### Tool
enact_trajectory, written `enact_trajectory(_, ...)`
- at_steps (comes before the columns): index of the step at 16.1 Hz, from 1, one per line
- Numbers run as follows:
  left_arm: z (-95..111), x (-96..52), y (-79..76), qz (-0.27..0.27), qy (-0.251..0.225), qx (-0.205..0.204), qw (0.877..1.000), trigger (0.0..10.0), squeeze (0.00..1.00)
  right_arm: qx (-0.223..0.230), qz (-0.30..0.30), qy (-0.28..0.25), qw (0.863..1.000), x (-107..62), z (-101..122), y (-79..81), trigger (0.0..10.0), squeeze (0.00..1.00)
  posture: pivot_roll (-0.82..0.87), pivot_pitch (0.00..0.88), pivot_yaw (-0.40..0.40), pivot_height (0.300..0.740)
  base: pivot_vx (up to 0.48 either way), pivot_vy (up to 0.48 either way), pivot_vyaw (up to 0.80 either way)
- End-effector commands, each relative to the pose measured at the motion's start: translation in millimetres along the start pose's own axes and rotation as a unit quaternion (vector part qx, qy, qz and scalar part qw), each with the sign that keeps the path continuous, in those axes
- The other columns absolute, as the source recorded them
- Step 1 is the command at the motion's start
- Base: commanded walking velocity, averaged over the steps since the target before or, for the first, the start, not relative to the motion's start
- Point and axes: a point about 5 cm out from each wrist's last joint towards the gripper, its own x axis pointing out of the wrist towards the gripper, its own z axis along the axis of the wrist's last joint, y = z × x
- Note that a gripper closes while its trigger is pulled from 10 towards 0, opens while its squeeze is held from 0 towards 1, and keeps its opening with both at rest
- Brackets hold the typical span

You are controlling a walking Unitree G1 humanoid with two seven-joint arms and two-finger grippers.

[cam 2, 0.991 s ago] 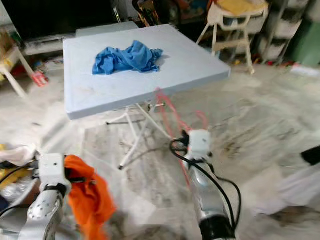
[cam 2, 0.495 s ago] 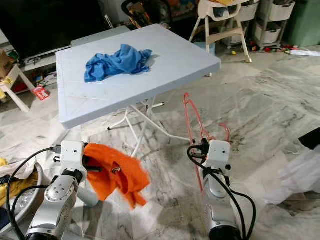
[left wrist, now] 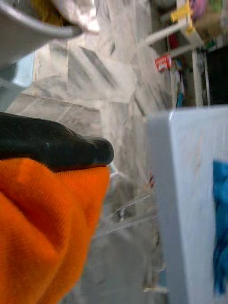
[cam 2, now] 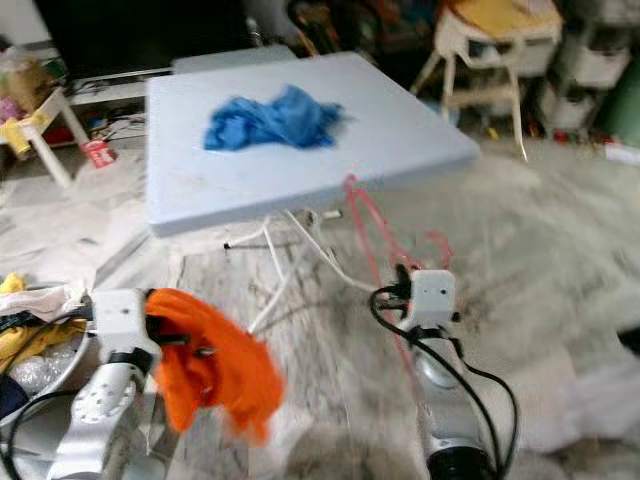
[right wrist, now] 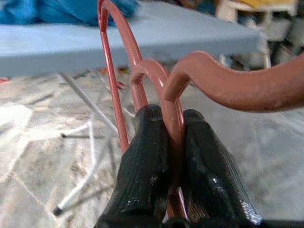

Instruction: Hang hanger

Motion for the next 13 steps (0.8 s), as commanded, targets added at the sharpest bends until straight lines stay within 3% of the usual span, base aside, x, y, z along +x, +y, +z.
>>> enact_trajectory(1, 13, 3.8, -0.8, 0.004, -0.026, -0.004, 1.0, 10.0, 0.0, -0.005, 0.008, -0.008, 1.0, 2.3, 5, 2.8, 10.0, 0.0, -0.03, 0.0, 0.051, 0.74, 0.431, 0.0, 0.0)
enact_trajectory(8, 18, 2.1, -3.2, 0.005, -0.029, -0.005, 1.0, 10.0, 0.0, -0.023, 0.035, -0.025, 0.999, 5.0, 14, 12.7, 10.0, 0.0, -0.03, 0.0, 0.03, 0.74, 0.453, 0.0, 0.0)
enact_trajectory(10, 44, 5.2, -11.2, -0.001, -0.076, -0.006, 0.997, 10.0, 0.0, -0.04, 0.048, -0.053, 0.997, 10.0, 29, 14.3, 10.0, 0.0, -0.03, 0.0, 0.013, 0.74, 0.452, 0.0, 0.0)
enact_trajectory(13, 62, 5.7, -19.9, -0.01, -0.105, -0.012, 0.994, 10.0, 0.0, -0.047, 0.059, -0.061, 0.995, 13.8, 35, 17.2, 10.0, 0.0, -0.02, 0.0, -0.007, 0.74, 0.45, 0.0, 0.0)
